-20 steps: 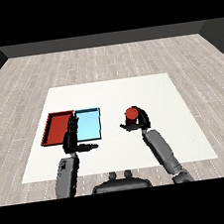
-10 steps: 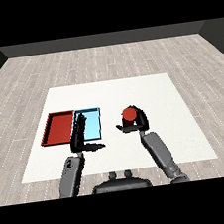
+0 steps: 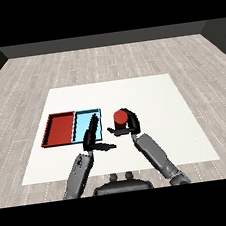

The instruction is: Pick the red can and put it in the red box

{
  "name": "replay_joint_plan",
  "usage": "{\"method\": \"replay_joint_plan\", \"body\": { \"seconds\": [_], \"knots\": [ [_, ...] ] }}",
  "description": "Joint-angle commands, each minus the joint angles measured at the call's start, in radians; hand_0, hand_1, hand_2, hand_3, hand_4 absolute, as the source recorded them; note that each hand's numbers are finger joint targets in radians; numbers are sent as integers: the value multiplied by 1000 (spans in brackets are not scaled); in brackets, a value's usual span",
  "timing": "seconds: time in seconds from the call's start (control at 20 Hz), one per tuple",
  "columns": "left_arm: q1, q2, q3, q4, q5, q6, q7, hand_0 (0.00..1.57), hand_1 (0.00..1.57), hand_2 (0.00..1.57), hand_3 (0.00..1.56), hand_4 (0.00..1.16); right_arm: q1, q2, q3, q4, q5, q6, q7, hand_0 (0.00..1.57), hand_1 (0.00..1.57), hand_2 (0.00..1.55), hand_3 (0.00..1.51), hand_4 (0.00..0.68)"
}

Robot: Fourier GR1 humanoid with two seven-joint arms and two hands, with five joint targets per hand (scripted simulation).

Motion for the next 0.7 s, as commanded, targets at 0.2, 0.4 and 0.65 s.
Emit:
{"method": "replay_joint_plan", "body": {
  "seconds": [0.2,0.4,0.65],
  "knots": [
    [-83,0,-39,178,73,33,-54,0,0,0,0,0,-83,3,78,39,-41,-100,18,1458,1458,1449,1384,634],
    [-77,0,-60,177,88,27,-44,0,0,0,0,0,-101,3,54,14,-35,-78,55,1449,1449,1438,1384,635],
    [-134,0,-133,272,144,105,-92,0,0,0,0,0,-14,-14,114,-69,-21,-108,54,1451,1451,1434,1378,641]
  ]
}}
